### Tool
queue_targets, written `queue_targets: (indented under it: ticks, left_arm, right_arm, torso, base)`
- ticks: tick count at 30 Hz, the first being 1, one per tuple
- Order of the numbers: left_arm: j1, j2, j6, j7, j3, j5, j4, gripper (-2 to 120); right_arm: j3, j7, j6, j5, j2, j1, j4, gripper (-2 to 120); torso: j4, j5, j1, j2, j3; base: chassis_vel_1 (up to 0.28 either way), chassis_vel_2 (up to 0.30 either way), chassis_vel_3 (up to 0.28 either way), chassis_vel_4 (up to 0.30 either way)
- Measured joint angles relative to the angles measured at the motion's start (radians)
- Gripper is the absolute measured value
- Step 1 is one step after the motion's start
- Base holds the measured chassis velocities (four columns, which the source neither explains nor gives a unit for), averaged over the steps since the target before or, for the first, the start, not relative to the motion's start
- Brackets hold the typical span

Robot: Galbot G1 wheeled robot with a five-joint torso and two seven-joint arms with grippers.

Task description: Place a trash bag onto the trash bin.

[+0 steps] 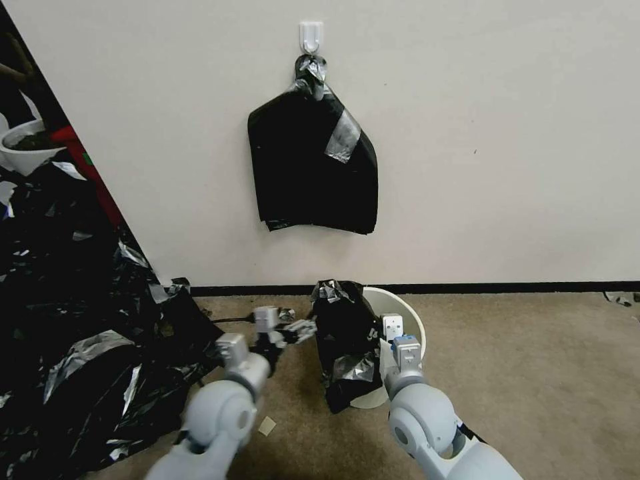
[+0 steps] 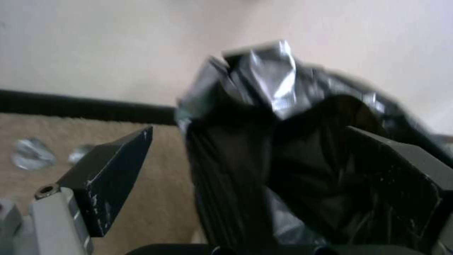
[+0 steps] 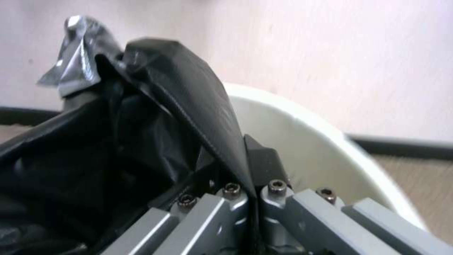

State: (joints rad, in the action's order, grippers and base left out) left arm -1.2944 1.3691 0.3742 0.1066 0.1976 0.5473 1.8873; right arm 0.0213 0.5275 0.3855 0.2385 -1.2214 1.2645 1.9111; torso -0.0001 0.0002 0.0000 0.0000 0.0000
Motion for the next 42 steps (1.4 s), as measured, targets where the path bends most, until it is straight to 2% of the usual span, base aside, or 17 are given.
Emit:
queue_targets:
  ticks: [4, 8, 9, 11, 12, 16, 18, 19, 22, 23, 26, 31, 34, 36, 37, 40, 42]
  left_arm:
    - [0.023, 0.032, 0.022, 0.029, -0.043, -0.024, -0.051, 100]
    - [0.037, 0.063, 0.041, 0.045, -0.065, -0.040, -0.092, 89]
    - [0.041, 0.072, 0.049, 0.049, -0.071, -0.050, -0.105, 83]
    - [0.042, 0.075, 0.053, 0.051, -0.073, -0.054, -0.110, 81]
    - [0.046, 0.081, 0.064, 0.057, -0.078, -0.062, -0.119, 71]
    - [0.058, 0.099, 0.104, 0.082, -0.087, -0.088, -0.133, 56]
    - [0.067, 0.109, 0.172, 0.105, -0.090, -0.100, -0.132, 48]
    - [0.067, 0.109, 0.172, 0.105, -0.090, -0.100, -0.132, 48]
    - [0.073, 0.108, 0.269, 0.137, -0.089, -0.104, -0.119, 32]
    - [0.073, 0.108, 0.269, 0.137, -0.089, -0.104, -0.119, 32]
    - [0.075, 0.090, 0.346, 0.162, -0.073, -0.102, -0.103, 18]
    - [0.074, 0.065, 0.360, 0.167, -0.048, -0.062, -0.086, 6]
    - [0.068, 0.046, 0.372, 0.147, -0.025, -0.036, -0.074, 5]
    - [0.057, 0.020, 0.372, 0.102, -0.002, -0.034, -0.054, 5]
    - [0.057, 0.020, 0.372, 0.102, -0.002, -0.034, -0.054, 5]
    - [0.029, -0.021, 0.355, 0.011, 0.026, -0.059, -0.003, 3]
    - [0.019, -0.031, 0.344, -0.016, 0.034, -0.069, 0.013, 2]
  right_arm:
    - [0.002, -0.015, -0.022, -0.069, 0.001, 0.008, -0.006, 0]
    - [0.002, -0.026, -0.028, -0.112, -0.001, 0.017, -0.007, 0]
    - [0.003, -0.032, -0.031, -0.133, -0.001, 0.021, -0.009, 0]
    - [0.004, -0.034, -0.032, -0.140, -0.001, 0.022, -0.010, 0]
    - [0.007, -0.038, -0.036, -0.158, -0.001, 0.025, -0.012, 0]
    - [0.014, -0.043, -0.038, -0.186, 0.000, 0.032, -0.017, 0]
    - [0.016, -0.044, -0.042, -0.193, 0.000, 0.038, -0.023, 0]
    - [0.016, -0.044, -0.042, -0.193, 0.000, 0.038, -0.023, 0]
    - [0.021, -0.044, -0.056, -0.214, 0.000, 0.040, -0.030, 0]
    - [0.021, -0.044, -0.056, -0.214, 0.000, 0.040, -0.030, 0]
    - [0.032, -0.047, -0.088, -0.263, 0.006, 0.040, -0.039, 0]
    - [0.043, -0.062, -0.115, -0.305, 0.015, 0.047, -0.042, 0]
    - [0.051, -0.078, -0.149, -0.313, 0.021, 0.051, -0.037, 0]
    - [0.075, -0.102, -0.192, -0.315, 0.025, 0.049, -0.023, 0]
    - [0.075, -0.102, -0.192, -0.315, 0.025, 0.049, -0.023, 0]
    - [0.119, -0.125, -0.175, -0.265, 0.040, 0.029, -0.006, 0]
    - [0.129, -0.126, -0.151, -0.231, 0.050, 0.021, -0.005, 0]
  torso:
    - [0.0000, -0.0001, 0.000, 0.000, 0.000]
    - [0.0001, 0.0000, 0.000, 0.000, 0.000]
    - [0.0001, 0.0000, 0.000, 0.000, 0.000]
    - [0.0001, 0.0000, 0.000, 0.000, 0.000]
    - [0.0001, -0.0001, 0.000, 0.000, 0.000]
    - [0.0005, 0.0001, 0.000, 0.000, 0.000]
    - [0.0006, 0.0002, 0.000, 0.000, 0.000]
    - [0.0006, 0.0002, 0.000, 0.000, 0.000]
    - [0.0006, 0.0001, 0.000, 0.000, 0.000]
    - [0.0006, 0.0001, 0.000, 0.000, 0.000]
    - [0.0005, 0.0001, 0.000, 0.000, 0.000]
    - [-0.0001, -0.0006, 0.000, 0.000, 0.000]
    - [-0.0009, -0.0009, 0.000, 0.000, 0.000]
    - [-0.0005, -0.0010, 0.000, 0.000, 0.000]
    - [-0.0005, -0.0010, 0.000, 0.000, 0.000]
    - [-0.0001, -0.0005, 0.000, 0.000, 0.000]
    - [-0.0001, -0.0003, 0.000, 0.000, 0.000]
  base:
    - [0.000, 0.000, 0.000, 0.000]
    - [0.000, 0.000, 0.000, 0.000]
    - [0.000, 0.000, 0.000, 0.000]
    - [0.000, 0.000, 0.000, 0.000]
    - [0.000, 0.000, 0.000, 0.000]
    - [0.000, 0.000, 0.000, 0.000]
    - [0.000, 0.000, 0.000, 0.000]
    - [0.000, 0.000, 0.000, 0.000]
    - [0.000, 0.000, 0.000, 0.000]
    - [0.000, 0.000, 0.000, 0.000]
    - [0.000, 0.000, 0.000, 0.000]
    - [0.000, 0.000, 0.000, 0.000]
    - [0.000, 0.000, 0.000, 0.000]
    - [0.000, 0.000, 0.000, 0.000]
    - [0.000, 0.000, 0.000, 0.000]
    - [0.000, 0.000, 0.000, 0.000]
    - [0.000, 0.000, 0.000, 0.000]
